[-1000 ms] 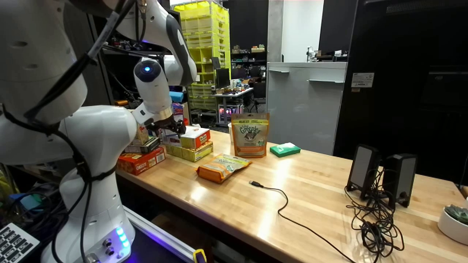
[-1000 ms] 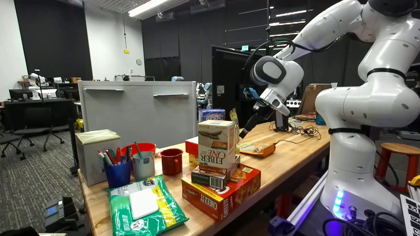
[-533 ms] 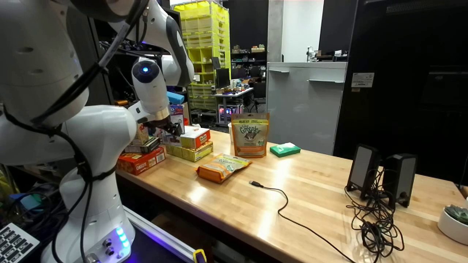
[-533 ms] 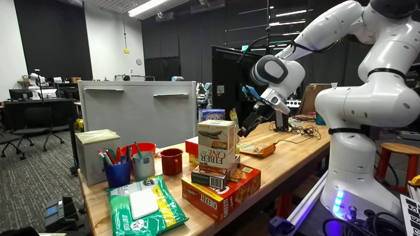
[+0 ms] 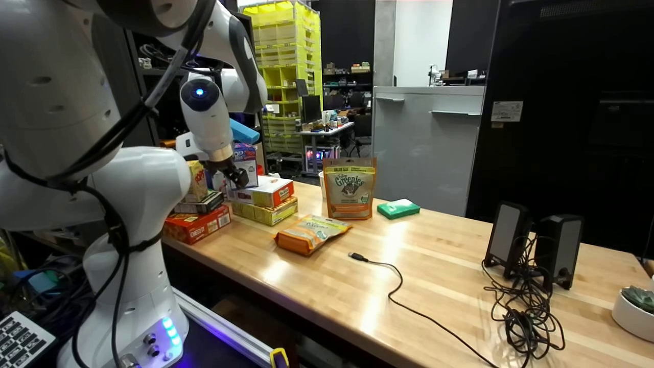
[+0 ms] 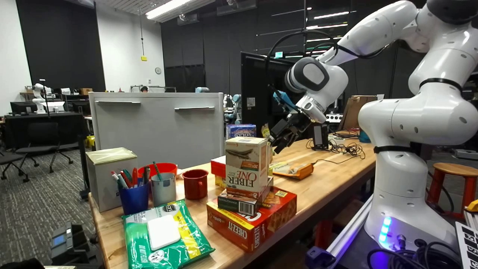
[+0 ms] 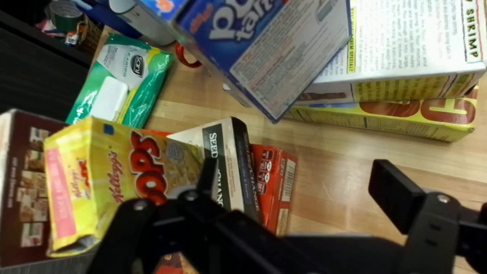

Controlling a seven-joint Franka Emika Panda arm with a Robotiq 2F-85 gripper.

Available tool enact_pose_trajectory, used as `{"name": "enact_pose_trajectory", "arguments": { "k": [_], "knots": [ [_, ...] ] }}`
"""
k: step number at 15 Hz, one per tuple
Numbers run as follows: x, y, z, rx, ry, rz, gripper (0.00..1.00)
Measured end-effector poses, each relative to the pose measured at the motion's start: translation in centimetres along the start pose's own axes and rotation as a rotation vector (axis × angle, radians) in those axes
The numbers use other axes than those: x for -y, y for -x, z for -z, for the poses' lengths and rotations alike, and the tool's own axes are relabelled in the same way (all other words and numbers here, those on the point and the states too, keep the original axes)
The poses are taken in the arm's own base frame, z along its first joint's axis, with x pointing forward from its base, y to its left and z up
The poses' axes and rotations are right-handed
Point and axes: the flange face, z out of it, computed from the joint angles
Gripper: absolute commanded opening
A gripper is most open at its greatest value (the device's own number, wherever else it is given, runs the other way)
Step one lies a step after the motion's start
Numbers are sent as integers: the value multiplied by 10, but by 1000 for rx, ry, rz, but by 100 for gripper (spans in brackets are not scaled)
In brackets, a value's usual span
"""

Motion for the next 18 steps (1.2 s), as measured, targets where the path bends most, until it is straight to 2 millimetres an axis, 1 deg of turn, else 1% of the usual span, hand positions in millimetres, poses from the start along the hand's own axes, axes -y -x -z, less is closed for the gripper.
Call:
{"name": "enact_pose_trajectory", "arguments": {
  "k": [6, 13, 18],
  "knots": [
    [-19, 17, 7, 43, 23, -125, 100],
    [-51, 38, 19, 100, 67, -219, 100],
    [-77, 50, 30, 143, 93, -221, 100]
  ]
}}
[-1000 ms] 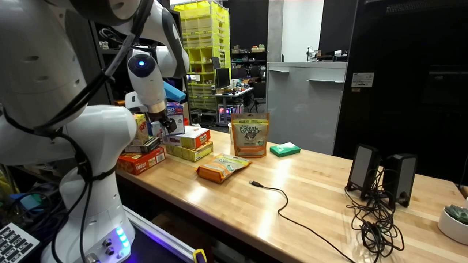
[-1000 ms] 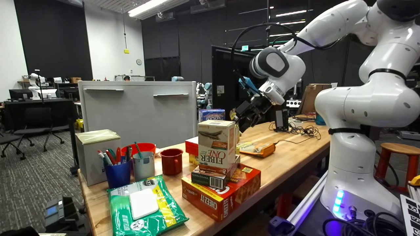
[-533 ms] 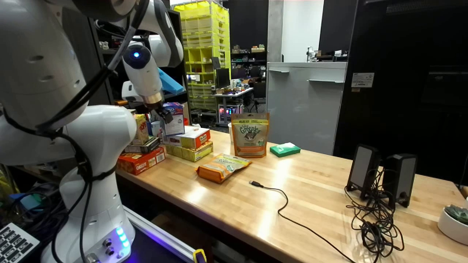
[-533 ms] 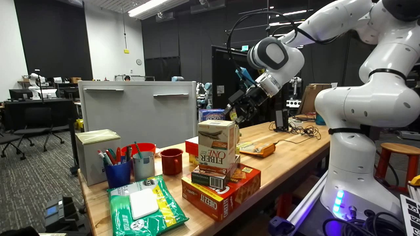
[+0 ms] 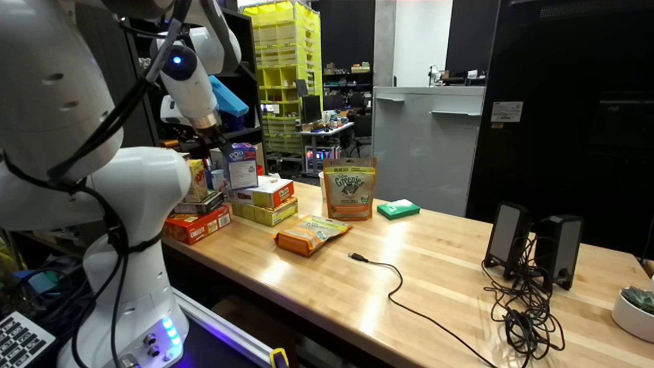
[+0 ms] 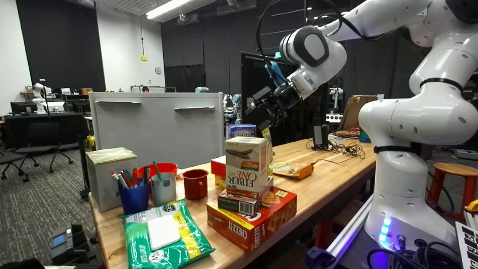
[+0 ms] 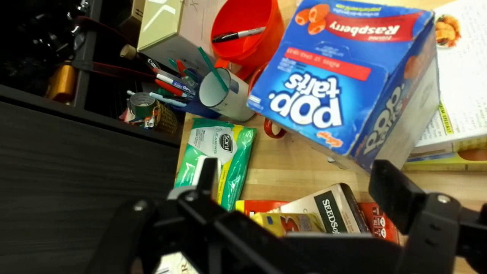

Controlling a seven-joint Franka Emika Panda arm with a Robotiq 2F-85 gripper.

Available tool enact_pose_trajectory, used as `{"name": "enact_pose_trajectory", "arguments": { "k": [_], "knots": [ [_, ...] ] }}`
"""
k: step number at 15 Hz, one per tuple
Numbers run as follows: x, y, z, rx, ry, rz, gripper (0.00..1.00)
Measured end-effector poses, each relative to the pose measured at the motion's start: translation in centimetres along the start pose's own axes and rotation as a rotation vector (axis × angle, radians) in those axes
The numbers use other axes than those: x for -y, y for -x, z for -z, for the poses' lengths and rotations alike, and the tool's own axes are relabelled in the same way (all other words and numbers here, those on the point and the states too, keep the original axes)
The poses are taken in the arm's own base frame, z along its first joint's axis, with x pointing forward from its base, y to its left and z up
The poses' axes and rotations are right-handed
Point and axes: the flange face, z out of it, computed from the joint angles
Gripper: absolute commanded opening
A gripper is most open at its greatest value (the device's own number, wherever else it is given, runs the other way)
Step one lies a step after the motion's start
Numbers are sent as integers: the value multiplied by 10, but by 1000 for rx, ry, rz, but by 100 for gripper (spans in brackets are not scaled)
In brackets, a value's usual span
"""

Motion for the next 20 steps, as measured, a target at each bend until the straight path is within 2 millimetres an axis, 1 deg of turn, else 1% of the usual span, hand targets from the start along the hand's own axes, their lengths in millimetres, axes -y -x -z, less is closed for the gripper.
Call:
{"name": "enact_pose_trajectory", "arguments": {
  "k": [7, 12, 16, 20],
  "knots": [
    [-46, 4, 9, 66, 12, 142, 100],
    [-73, -8, 2, 60, 6, 379, 100],
    [-88, -14, -3, 61, -14, 592, 100],
    [-95, -12, -9, 69, -51, 774, 100]
  ]
}}
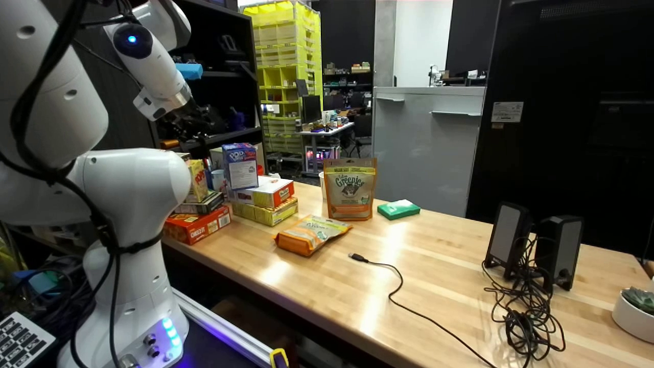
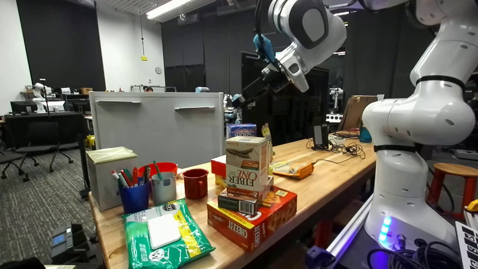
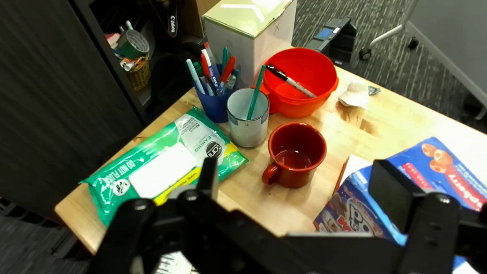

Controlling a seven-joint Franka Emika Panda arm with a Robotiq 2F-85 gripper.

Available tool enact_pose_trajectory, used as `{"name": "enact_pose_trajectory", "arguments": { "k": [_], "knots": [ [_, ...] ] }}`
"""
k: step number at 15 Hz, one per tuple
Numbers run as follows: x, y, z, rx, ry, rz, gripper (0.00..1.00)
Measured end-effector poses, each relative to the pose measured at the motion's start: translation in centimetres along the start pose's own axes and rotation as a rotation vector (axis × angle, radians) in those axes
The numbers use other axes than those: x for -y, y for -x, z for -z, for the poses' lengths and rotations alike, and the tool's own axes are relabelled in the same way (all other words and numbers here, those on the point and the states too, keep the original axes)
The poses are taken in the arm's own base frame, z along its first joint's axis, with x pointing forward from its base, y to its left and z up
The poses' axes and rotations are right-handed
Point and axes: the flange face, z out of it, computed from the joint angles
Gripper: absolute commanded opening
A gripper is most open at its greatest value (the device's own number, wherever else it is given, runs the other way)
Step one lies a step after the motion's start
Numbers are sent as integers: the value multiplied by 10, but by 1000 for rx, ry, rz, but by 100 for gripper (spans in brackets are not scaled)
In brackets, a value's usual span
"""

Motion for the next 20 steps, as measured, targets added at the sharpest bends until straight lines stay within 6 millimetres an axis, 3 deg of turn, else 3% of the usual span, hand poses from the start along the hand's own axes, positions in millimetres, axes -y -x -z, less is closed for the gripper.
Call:
{"name": "enact_pose_trajectory", "arguments": {
  "k": [11, 16, 20],
  "knots": [
    [15, 30, -14, 1, -157, 287, 100],
    [22, 38, -35, -45, -271, 402, 100],
    [19, 31, -55, -104, -344, 486, 100]
  ]
}}
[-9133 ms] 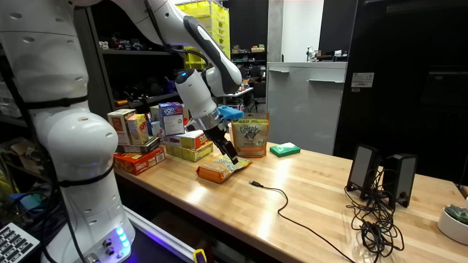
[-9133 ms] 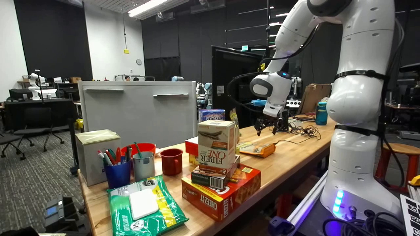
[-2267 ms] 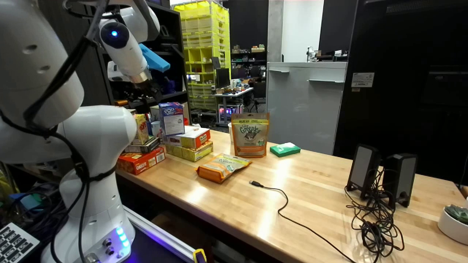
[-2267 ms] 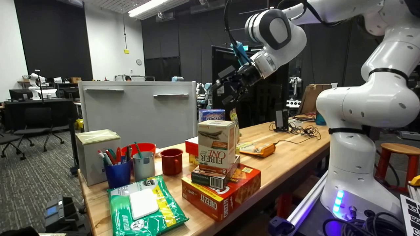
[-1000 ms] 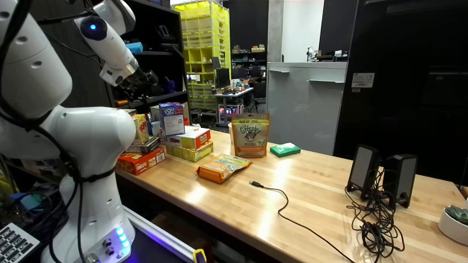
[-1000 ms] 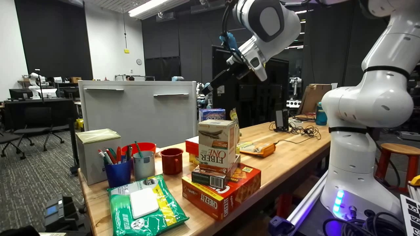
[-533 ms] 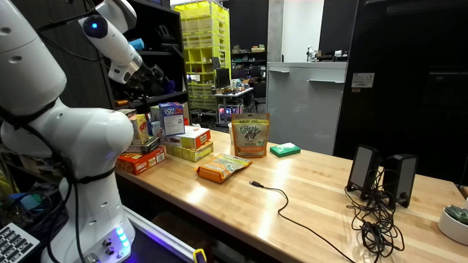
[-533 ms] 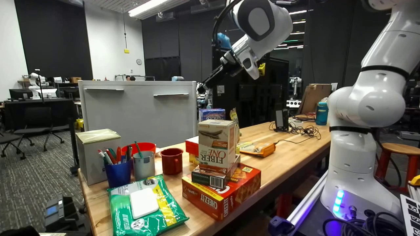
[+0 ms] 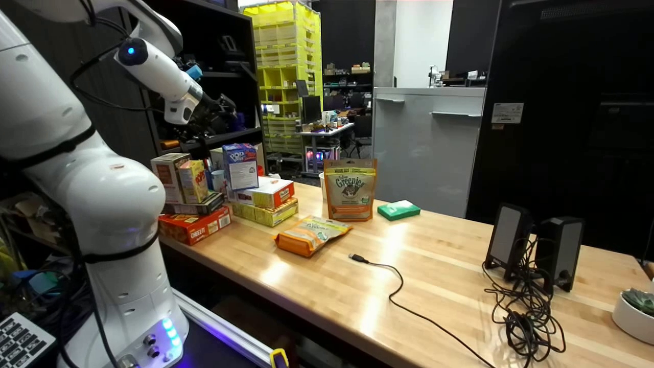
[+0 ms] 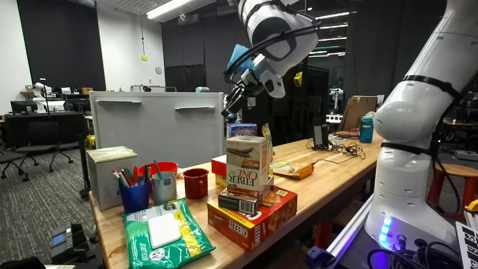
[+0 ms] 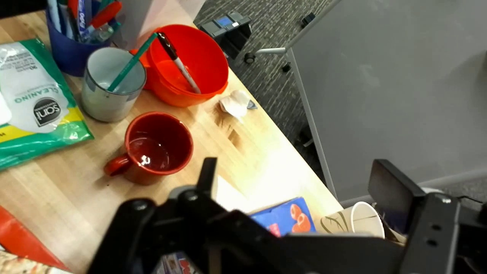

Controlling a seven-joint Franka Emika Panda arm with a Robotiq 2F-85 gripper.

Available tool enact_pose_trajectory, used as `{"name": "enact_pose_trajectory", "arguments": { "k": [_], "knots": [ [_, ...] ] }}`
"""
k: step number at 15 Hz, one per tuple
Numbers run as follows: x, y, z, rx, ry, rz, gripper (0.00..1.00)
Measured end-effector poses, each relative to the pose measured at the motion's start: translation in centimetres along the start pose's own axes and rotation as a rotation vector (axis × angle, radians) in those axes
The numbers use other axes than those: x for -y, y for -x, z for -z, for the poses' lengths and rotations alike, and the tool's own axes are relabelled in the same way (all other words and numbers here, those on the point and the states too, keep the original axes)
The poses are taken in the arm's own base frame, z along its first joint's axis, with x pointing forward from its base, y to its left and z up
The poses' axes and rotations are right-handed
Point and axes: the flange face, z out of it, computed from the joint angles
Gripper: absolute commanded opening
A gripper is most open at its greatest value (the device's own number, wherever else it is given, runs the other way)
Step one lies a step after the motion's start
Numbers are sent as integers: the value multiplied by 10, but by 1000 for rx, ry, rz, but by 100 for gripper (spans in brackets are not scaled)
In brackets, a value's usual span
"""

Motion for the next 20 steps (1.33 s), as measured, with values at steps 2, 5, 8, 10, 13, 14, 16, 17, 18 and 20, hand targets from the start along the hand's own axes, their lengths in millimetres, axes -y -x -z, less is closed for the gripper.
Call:
{"name": "enact_pose_trajectory", "arguments": {
  "k": [2, 5, 8, 10, 13, 14, 16, 17, 18, 20],
  "knots": [
    [-13, -3, -8, -27, -4, 35, 100],
    [-32, -7, -18, -59, 4, 73, 100],
    [-42, -6, -24, -70, 4, 100, 100],
    [-43, 0, -26, -64, -4, 107, 100],
    [-40, 8, -28, -54, -22, 112, 100],
    [-39, 10, -29, -54, -28, 114, 100],
    [-37, 12, -31, -54, -42, 119, 100],
    [-35, 13, -31, -55, -52, 121, 100],
    [-34, 14, -32, -56, -63, 124, 100],
    [-31, 16, -32, -58, -86, 129, 100]
  ]
}}
